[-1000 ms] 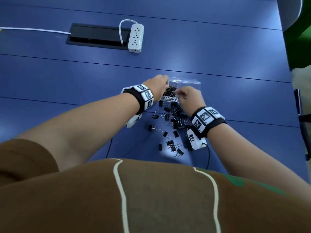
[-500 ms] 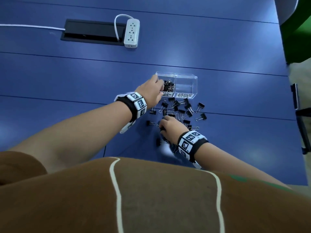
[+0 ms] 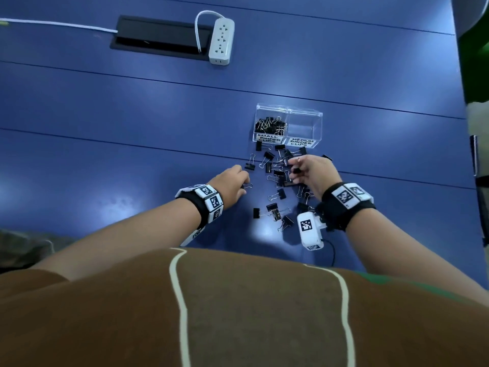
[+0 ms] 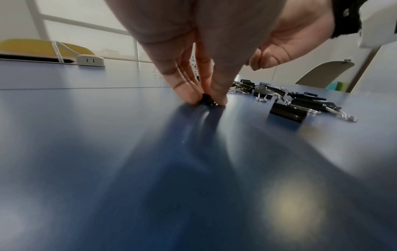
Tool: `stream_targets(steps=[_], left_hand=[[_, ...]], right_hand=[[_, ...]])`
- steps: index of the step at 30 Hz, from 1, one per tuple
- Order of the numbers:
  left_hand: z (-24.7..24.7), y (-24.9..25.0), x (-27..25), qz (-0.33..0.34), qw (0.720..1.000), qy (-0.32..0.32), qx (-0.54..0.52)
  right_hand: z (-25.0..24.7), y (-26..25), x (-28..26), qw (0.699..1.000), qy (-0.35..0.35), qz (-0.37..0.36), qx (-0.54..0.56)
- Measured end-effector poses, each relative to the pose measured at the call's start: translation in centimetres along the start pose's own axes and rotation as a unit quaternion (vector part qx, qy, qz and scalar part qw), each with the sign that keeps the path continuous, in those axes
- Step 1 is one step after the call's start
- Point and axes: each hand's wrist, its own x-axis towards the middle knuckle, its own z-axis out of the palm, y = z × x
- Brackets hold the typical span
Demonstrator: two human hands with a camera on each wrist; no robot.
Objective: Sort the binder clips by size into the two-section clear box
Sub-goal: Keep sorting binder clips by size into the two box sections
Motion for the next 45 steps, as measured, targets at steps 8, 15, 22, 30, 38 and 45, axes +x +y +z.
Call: stream_targets(steps=[8, 15, 22, 30, 38, 45], left_hand=[[-0.1, 0.6, 0.3, -0.028, 0.999, 0.006, -0.038], [-2.6, 2.2, 2.6, -0.03, 0.991, 0.085, -0.096], [-7.9, 4.4, 7.0, -0.036, 0.973, 0.177, -0.144], [-10.4, 5.0, 10.1, -0.04, 0.983, 0.149, -0.104], [-8.6, 4.1, 7.7, 0.01, 0.981, 0.169, -0.098], [-2.9, 3.9, 5.6, 0.09, 0.995, 0.049, 0.019]], right_hand=[[-3.5, 3.0, -0.5, 0.928, 0.089, -0.046, -0.359], [-2.0, 5.0, -1.0, 0.886, 0.05, -0.072, -0.455], [-2.8, 0.5, 0.3, 0.933, 0.059, -0.091, -0.344], [-1.1, -6.5, 4.1, 0.936, 0.059, -0.164, -0.307], [1.0, -8.6, 5.7, 0.904, 0.03, -0.187, -0.384], [-6.2, -3.6, 4.9, 0.901, 0.167, -0.086, -0.39]])
